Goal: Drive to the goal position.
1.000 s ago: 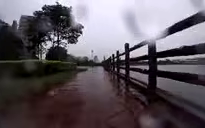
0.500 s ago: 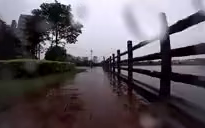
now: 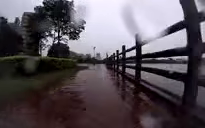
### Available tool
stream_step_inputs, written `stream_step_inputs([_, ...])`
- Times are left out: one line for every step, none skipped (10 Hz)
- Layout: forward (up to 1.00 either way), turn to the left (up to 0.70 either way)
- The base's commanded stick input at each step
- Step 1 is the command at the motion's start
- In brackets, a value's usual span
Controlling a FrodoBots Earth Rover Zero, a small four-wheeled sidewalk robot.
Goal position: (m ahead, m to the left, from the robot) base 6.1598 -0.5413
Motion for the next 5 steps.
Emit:
stream_step_inputs([1.0, 0.0])
stream_step_inputs([1.0, 0.0])
stream_step_inputs([1.0, 0.0])
stream_step_inputs([1.0, 0.0])
stream_step_inputs([1.0, 0.0])
